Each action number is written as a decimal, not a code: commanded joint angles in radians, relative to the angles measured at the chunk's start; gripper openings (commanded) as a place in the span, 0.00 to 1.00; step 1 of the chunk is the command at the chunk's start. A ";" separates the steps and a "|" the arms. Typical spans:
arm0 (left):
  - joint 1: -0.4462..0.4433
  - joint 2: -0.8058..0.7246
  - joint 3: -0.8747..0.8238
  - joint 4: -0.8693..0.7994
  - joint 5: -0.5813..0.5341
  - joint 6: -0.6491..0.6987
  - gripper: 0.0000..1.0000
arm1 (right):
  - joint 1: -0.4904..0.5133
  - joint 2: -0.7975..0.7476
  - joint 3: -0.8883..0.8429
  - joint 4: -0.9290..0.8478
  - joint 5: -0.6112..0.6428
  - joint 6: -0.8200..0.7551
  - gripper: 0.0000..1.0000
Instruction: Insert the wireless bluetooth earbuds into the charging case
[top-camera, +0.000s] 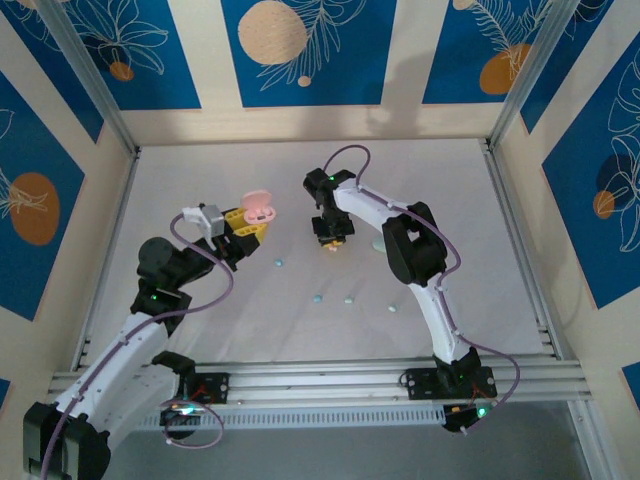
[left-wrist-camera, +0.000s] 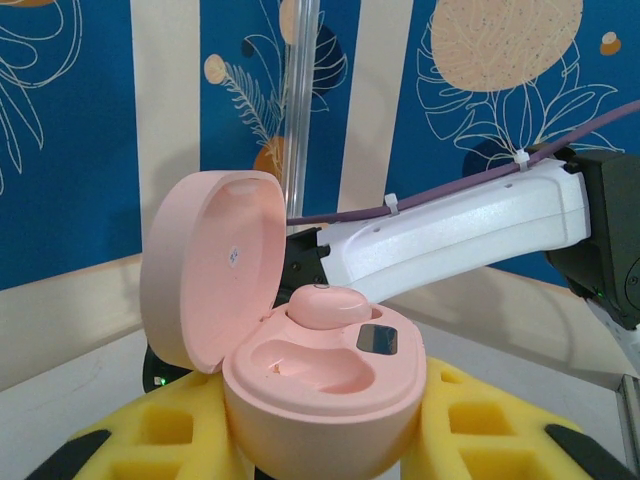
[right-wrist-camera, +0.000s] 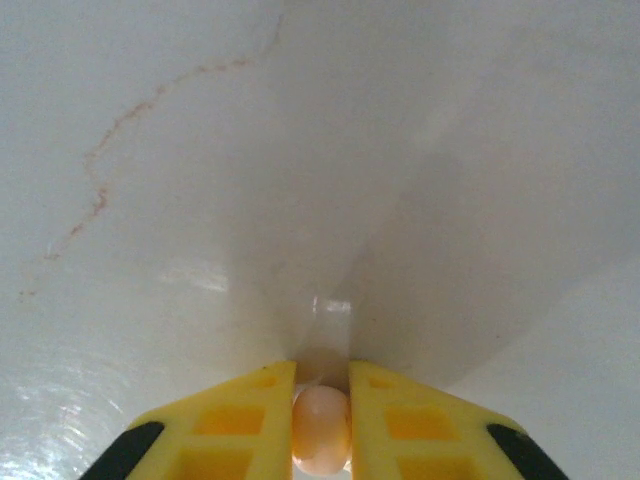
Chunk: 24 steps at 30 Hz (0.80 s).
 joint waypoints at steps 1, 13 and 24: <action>0.011 -0.015 0.000 0.017 -0.009 -0.006 0.26 | 0.006 -0.026 -0.019 -0.031 -0.023 -0.001 0.16; -0.009 0.081 -0.048 0.164 0.051 0.053 0.26 | -0.026 -0.561 -0.260 0.092 -0.233 0.046 0.17; -0.172 0.333 -0.024 0.397 0.013 0.135 0.24 | -0.034 -0.887 -0.297 0.279 -0.607 0.155 0.19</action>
